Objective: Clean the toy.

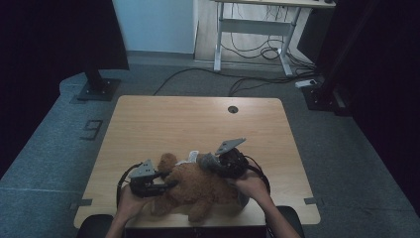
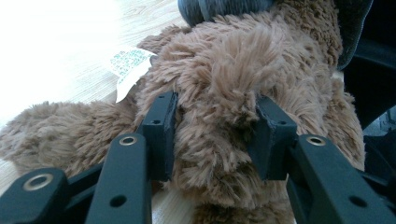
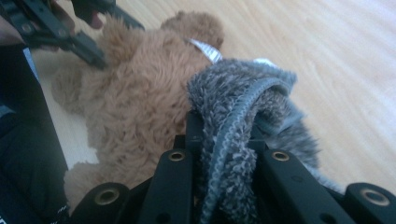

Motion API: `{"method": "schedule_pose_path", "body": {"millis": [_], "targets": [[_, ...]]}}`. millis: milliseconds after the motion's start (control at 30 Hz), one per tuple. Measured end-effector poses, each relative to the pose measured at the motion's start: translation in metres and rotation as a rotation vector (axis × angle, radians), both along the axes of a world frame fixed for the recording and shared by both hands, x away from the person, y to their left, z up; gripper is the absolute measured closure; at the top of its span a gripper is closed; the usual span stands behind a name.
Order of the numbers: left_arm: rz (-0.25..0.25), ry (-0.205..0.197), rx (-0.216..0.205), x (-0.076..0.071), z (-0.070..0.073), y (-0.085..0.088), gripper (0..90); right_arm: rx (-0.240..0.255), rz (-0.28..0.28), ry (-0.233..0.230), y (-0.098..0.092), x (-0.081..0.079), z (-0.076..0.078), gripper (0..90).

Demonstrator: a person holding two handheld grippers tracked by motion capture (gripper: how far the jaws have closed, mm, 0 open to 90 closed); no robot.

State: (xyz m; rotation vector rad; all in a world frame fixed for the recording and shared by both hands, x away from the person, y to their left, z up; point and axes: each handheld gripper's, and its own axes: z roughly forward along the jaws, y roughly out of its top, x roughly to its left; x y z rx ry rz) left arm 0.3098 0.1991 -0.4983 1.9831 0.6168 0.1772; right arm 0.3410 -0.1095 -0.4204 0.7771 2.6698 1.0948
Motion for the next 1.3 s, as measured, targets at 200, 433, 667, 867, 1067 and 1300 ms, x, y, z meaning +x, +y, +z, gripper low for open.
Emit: {"method": "schedule_pose_path", "body": {"millis": [200, 433, 667, 867, 1067, 1300], "targets": [[0.002, 0.008, -0.003, 0.001, -0.001, 0.000, 54.7, 0.010, -0.012, -0.004, -0.011, -0.008, -0.002, 78.9], [0.001, 0.010, -0.004, 0.001, -0.001, 0.000, 54.8, -0.002, -0.049, -0.028, -0.034, -0.025, 0.000, 78.4], [0.002, 0.010, -0.004, 0.001, -0.001, 0.000, 54.8, 0.010, -0.108, -0.008, -0.064, -0.037, -0.007, 77.7], [0.003, 0.015, -0.007, 0.001, -0.001, 0.001, 54.8, 0.000, -0.174, 0.025, -0.090, -0.045, -0.023, 76.8], [0.005, 0.018, -0.010, 0.002, -0.001, 0.001, 54.8, -0.029, -0.255, 0.070, -0.115, -0.047, -0.048, 76.9], [0.004, 0.020, -0.012, 0.002, -0.001, 0.001, 54.9, 0.016, -0.281, 0.027, -0.125, -0.057, -0.031, 78.1]]}}
